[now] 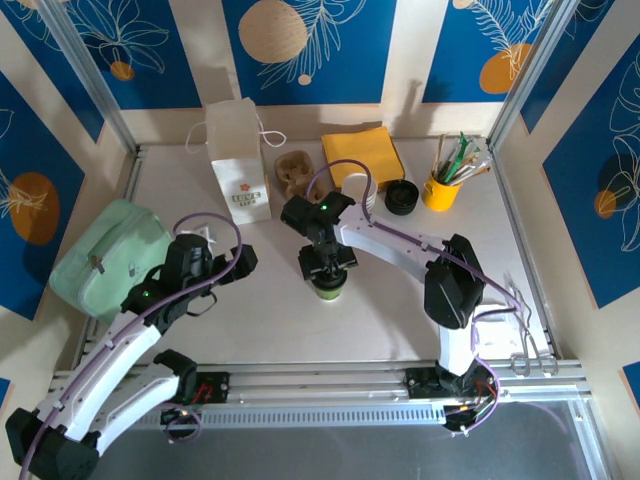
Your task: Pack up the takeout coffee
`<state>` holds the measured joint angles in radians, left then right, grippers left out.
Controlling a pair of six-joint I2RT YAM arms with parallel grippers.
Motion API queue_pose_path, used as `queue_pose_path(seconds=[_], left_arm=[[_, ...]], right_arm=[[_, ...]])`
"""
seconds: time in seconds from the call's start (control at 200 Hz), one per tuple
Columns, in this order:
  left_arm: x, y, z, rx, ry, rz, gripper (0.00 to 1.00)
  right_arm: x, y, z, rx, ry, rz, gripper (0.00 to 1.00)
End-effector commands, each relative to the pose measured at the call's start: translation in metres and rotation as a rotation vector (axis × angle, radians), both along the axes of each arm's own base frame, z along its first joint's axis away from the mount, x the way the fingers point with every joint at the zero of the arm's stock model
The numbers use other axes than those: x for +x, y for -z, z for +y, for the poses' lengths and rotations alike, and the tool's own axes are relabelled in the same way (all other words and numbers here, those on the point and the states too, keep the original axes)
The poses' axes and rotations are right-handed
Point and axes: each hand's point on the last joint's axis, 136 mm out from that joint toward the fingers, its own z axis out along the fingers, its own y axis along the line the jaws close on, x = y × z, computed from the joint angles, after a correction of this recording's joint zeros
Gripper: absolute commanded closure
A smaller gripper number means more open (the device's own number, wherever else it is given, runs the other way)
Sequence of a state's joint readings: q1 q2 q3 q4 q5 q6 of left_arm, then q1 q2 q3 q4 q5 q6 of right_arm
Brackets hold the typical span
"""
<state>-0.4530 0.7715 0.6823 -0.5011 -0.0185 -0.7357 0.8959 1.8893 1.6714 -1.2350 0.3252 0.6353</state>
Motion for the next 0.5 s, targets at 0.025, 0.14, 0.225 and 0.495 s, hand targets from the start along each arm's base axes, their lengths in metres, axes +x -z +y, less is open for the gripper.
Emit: queue_pose_path(seconds=[0.025, 0.14, 0.225, 0.495], left_arm=[[0.002, -0.001, 0.001, -0.025, -0.01, -0.006, 0.01], [0.001, -0.001, 0.001, -0.025, -0.01, -0.007, 0.01], [0.001, -0.001, 0.002, -0.024, -0.012, -0.007, 0.01], [-0.001, -0.003, 0.004, -0.027, -0.016, -0.012, 0.01]], right_arm=[[-0.017, 0.018, -0.013, -0.079, 0.009, 0.121, 0.26], [-0.016, 0.022, -0.018, -0.102, 0.02, 0.123, 0.27], [-0.015, 0.023, -0.019, -0.107, 0.02, 0.113, 0.26], [-0.01, 0.013, -0.024, -0.097, 0.025, 0.066, 0.27]])
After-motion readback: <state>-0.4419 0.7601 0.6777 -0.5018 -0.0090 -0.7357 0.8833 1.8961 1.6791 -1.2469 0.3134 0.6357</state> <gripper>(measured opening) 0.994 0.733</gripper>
